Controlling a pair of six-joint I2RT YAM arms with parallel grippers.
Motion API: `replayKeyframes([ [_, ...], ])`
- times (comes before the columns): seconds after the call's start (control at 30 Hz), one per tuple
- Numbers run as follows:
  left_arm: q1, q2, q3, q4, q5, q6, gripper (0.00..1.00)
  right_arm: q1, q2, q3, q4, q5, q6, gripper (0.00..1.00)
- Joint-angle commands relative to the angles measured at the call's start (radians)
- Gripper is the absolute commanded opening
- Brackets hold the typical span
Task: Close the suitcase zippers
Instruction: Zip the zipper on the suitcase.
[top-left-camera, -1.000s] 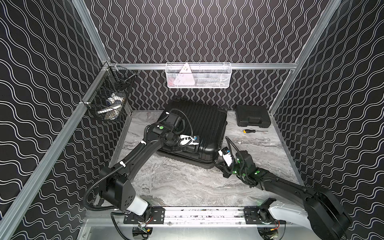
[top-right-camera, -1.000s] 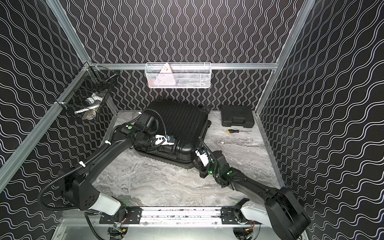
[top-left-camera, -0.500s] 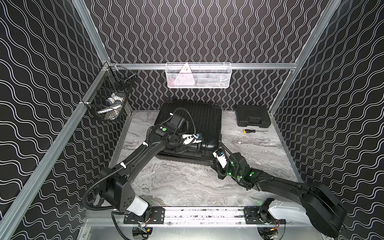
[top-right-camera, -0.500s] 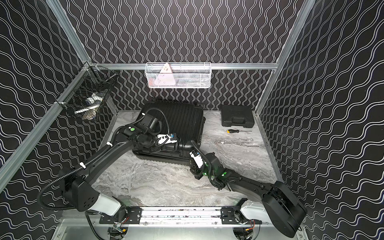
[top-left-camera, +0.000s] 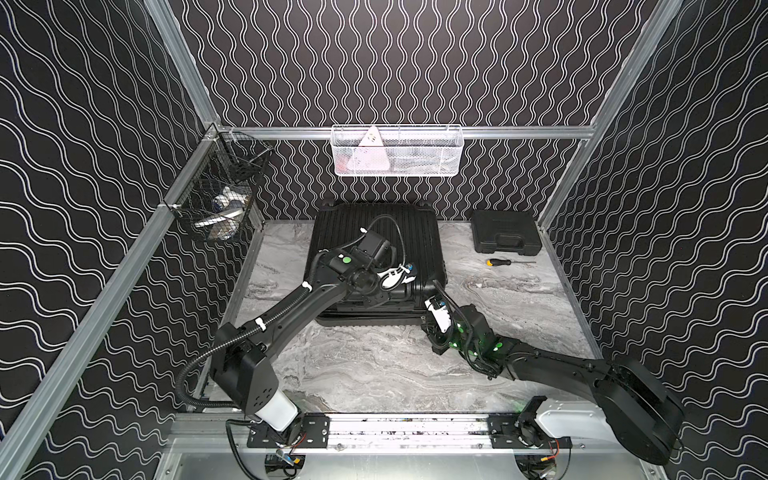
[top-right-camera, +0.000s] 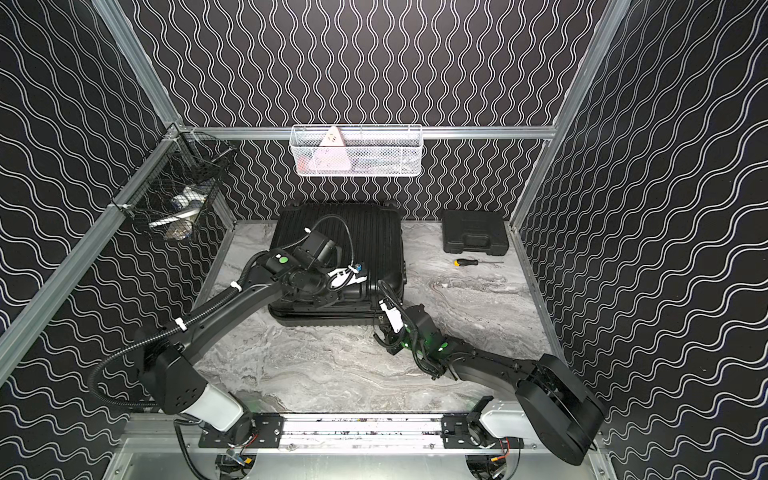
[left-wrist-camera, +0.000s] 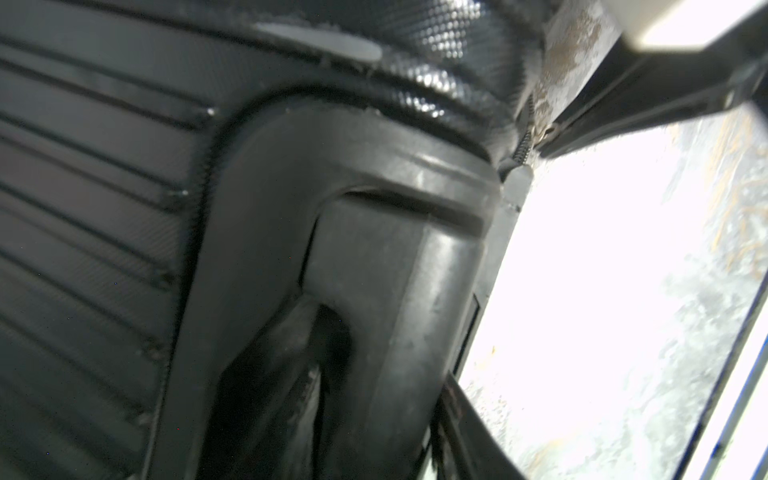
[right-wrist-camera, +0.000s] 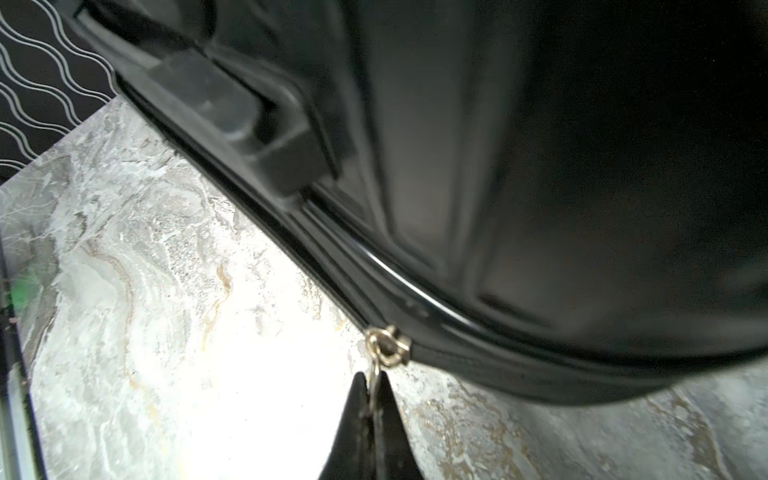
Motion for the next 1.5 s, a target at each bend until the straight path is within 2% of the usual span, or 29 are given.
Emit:
replayKeyframes([
  [0.0, -0.012, 0.057, 0.043, 0.084, -0.016, -0.218, 0.29, 0.009, 0.008, 0.023, 0.037, -0.087, -0.028, 0.0],
  [0.2, -0.06, 0.131, 0.105, 0.044, -0.038, -0.264, 0.32, 0.009, 0.037, 0.046, 0.045, -0.142, -0.06, 0.0],
  [0.47, -0.069, 0.223, 0.214, 0.02, -0.022, -0.449, 0.31, 0.01, 0.068, 0.065, 0.062, -0.189, -0.06, 0.0],
  [0.8, -0.074, 0.25, 0.223, 0.107, 0.016, -0.588, 0.3, 0.033, 0.087, 0.054, 0.131, -0.185, -0.016, 0.0],
  [1.47, -0.082, 0.328, 0.265, 0.204, 0.005, -0.74, 0.29, 0.076, 0.12, 0.06, 0.185, -0.193, 0.001, 0.0],
])
